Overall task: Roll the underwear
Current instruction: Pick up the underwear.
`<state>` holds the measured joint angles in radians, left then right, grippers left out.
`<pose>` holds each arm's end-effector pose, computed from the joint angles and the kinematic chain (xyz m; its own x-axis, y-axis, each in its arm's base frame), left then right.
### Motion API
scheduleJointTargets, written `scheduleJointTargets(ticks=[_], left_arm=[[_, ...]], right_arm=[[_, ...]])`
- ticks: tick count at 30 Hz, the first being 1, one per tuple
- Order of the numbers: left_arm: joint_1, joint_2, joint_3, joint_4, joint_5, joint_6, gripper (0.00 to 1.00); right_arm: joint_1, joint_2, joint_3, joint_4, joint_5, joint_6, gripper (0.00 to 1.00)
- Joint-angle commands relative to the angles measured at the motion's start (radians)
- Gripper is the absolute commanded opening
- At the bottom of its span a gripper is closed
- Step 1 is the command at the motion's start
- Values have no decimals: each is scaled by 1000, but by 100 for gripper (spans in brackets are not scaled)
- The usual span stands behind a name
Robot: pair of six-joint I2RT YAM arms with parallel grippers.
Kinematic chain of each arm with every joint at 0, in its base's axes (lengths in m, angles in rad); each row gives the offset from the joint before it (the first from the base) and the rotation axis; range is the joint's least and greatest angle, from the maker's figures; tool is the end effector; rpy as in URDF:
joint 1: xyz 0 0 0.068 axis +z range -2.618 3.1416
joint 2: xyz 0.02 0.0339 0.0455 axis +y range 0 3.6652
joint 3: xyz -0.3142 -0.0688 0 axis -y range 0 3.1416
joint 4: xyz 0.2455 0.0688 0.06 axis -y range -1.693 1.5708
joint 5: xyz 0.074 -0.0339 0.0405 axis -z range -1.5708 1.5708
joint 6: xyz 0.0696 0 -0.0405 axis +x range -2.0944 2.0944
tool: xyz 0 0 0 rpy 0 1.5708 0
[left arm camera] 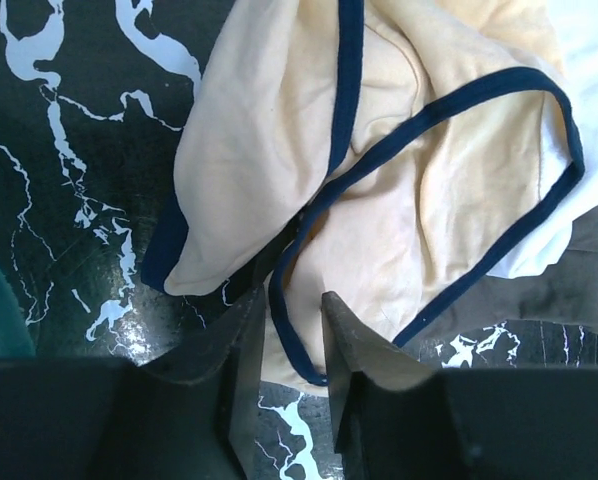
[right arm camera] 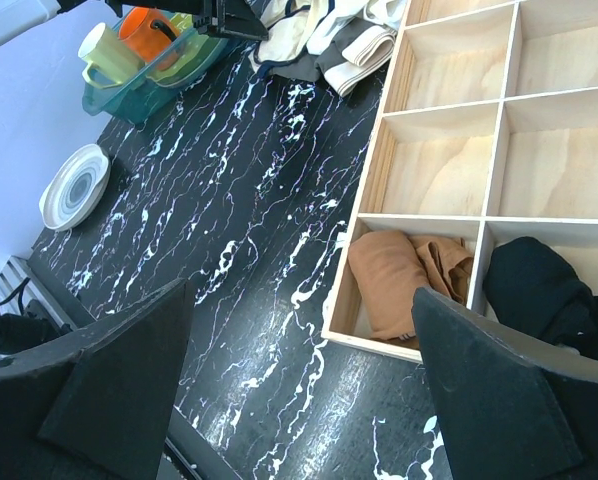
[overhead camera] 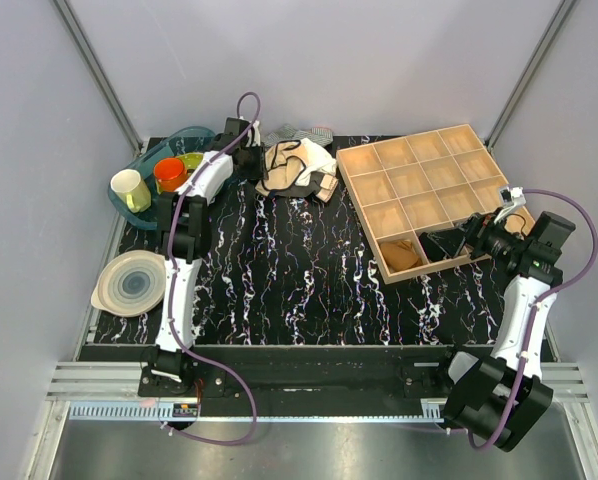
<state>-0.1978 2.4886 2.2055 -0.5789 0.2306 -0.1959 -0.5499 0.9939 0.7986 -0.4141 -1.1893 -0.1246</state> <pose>0.5992 -0.1363 0.1858 -0.7957 -0.0338 -0.6047 0.1859 0.9367 -0.2969 0.1898 -0.0406 0.3309 -0.4278 0.2079 -0.8797 -0.5114 0.7468 0.4252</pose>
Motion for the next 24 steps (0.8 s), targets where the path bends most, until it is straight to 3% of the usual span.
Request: scheduleJointTargets(ticks=[1, 7, 14, 24], left_arm=[[3, 3, 59, 2, -39, 9, 28], [3, -39, 56, -7, -40, 21, 0], [-5, -230, 5, 1, -17, 42, 0], [-54, -568, -196, 1, 18, 87, 0]], right_arm=[[-4, -3, 53, -3, -9, -20, 100], [-4, -6, 54, -6, -15, -20, 100], [-2, -15, 60, -14, -16, -26, 100], [-1, -52, 60, -14, -36, -24, 100]])
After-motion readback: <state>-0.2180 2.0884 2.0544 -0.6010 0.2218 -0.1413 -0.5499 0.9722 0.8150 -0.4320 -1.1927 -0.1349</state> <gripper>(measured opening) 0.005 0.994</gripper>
